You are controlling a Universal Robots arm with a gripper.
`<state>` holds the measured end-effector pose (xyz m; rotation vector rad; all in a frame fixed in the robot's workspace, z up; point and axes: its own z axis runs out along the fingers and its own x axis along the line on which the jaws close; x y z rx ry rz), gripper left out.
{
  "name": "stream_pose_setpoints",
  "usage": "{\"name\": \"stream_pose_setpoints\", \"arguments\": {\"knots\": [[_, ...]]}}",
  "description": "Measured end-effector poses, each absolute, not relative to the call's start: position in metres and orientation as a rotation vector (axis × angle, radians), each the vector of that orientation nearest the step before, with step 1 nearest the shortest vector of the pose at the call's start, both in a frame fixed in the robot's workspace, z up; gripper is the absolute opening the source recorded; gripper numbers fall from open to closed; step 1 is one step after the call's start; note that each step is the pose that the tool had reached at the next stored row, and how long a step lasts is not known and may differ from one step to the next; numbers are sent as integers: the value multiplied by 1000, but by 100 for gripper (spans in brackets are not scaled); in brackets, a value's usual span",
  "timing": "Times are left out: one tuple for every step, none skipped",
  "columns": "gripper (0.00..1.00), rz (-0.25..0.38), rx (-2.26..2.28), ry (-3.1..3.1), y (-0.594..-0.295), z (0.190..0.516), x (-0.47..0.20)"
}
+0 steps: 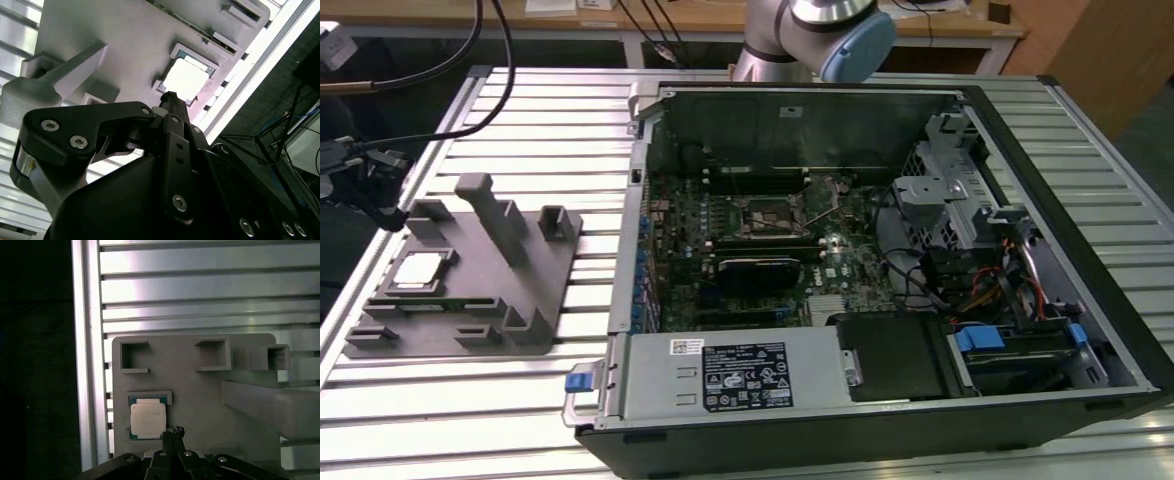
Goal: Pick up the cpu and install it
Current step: 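Pick up the cpu and move it towards the insertion slot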
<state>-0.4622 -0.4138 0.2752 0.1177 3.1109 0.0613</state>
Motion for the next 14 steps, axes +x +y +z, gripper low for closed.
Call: {"name": "stream_pose_setpoints", "arguments": {"knots": [[11,61,118,3111,-414,275,-462],[11,61,118,3111,-414,274,-462],[11,61,118,3111,-414,273,-462],[11,61,118,3111,-414,273,-462],[11,61,118,3111,-414,272,-462],[11,61,118,3111,-414,271,-462],[11,61,118,3111,-414,270,-462],[11,61,118,3111,-414,269,-462],[11,61,118,3111,-414,267,-462],[11,61,118,3111,-414,266,-462],[11,61,118,3111,-414,265,-463],[11,61,118,3111,-414,263,-463],[11,61,118,3111,-414,262,-463],[11,61,118,3111,-414,261,-463]]}}
